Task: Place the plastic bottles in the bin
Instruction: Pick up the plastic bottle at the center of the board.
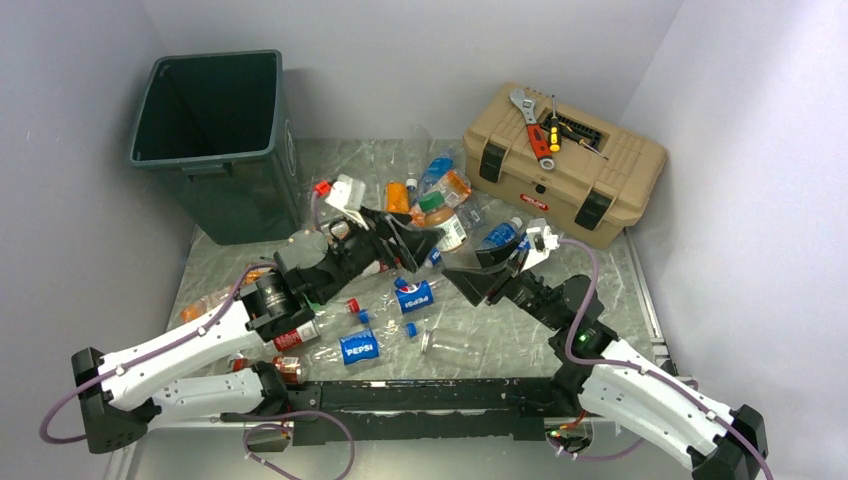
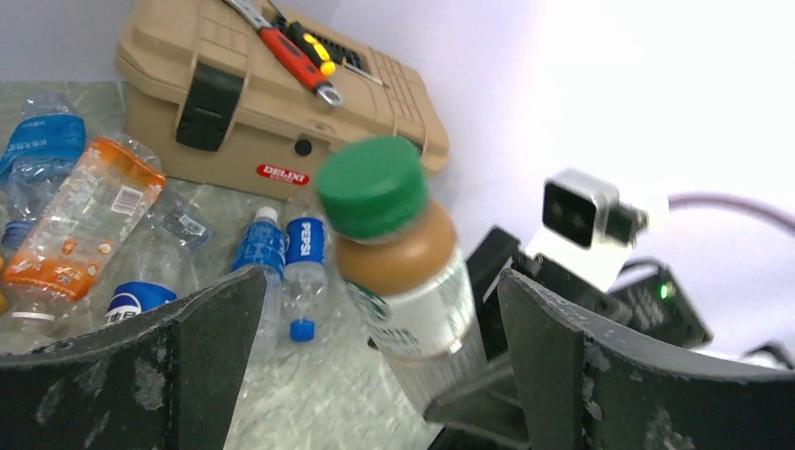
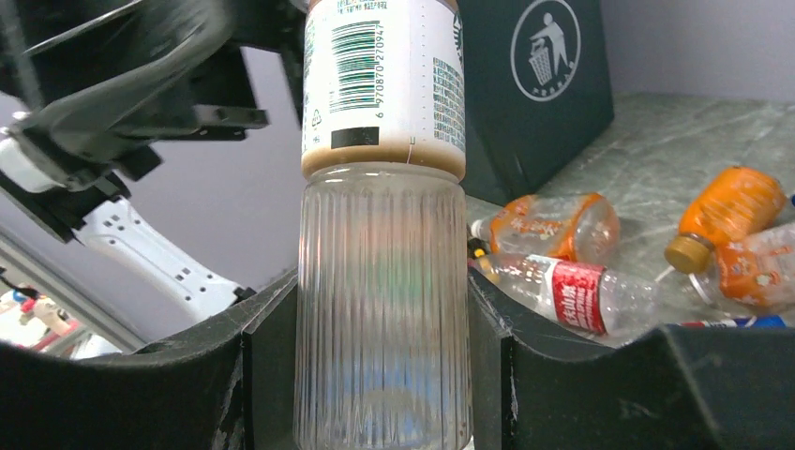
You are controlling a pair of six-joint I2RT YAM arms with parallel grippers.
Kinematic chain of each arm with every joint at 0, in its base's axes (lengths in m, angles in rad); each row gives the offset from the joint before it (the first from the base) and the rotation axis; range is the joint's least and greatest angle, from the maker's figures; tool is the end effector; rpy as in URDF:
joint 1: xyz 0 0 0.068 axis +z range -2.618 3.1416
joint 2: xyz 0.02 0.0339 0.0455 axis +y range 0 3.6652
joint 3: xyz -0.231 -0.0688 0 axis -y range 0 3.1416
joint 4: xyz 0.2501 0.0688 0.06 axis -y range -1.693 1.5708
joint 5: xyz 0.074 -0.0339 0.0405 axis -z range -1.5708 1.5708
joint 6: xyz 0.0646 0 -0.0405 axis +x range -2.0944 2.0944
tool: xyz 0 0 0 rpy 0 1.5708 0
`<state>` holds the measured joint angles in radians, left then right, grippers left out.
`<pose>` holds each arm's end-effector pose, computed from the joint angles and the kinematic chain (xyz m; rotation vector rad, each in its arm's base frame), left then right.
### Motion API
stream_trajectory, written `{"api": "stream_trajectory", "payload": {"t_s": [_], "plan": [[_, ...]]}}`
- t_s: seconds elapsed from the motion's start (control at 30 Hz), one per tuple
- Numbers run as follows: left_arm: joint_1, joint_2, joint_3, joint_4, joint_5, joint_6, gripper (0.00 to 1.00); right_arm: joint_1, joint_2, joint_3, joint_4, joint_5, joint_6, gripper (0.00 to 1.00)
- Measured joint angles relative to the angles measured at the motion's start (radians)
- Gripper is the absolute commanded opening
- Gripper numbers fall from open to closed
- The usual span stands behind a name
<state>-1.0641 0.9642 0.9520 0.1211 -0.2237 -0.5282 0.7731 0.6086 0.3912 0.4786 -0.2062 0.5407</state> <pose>0.1461 -0.2338 0.3751 0.2241 1.5527 -1.1185 0.1484 0.1633 0.2856 -0.3527 1.3806 1.2388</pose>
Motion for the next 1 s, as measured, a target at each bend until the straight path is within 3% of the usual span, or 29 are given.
{"api": "stream_trajectory", "payload": {"t_s": [0.17,0.4,0.63,0.67,0.83,0.87,1.0], "plan": [[0.080,0.001,-0.015,0.042,0.020,-0.151,0.89,0.003,-0.002,-0.012,0.069,-0.012,0.014,0.28],[0.098,0.068,-0.016,0.095,0.117,-0.235,0.86,0.013,0.003,-0.021,0.097,-0.012,0.014,0.28],[0.099,0.132,-0.003,0.106,0.205,-0.258,0.50,0.018,0.024,-0.027,0.097,-0.011,0.014,0.32],[0.099,0.133,-0.003,0.109,0.209,-0.260,0.44,0.019,0.026,-0.027,0.098,-0.011,0.013,0.36],[0.100,0.130,-0.003,0.110,0.219,-0.256,0.27,0.020,0.032,-0.019,0.083,-0.010,0.015,0.94],[0.100,0.126,-0.003,0.104,0.219,-0.245,0.25,0.021,0.032,-0.007,0.057,-0.010,0.017,0.99],[0.100,0.091,0.032,0.002,0.192,-0.158,0.08,0.021,0.026,0.087,-0.111,-0.001,0.007,1.00]]}}
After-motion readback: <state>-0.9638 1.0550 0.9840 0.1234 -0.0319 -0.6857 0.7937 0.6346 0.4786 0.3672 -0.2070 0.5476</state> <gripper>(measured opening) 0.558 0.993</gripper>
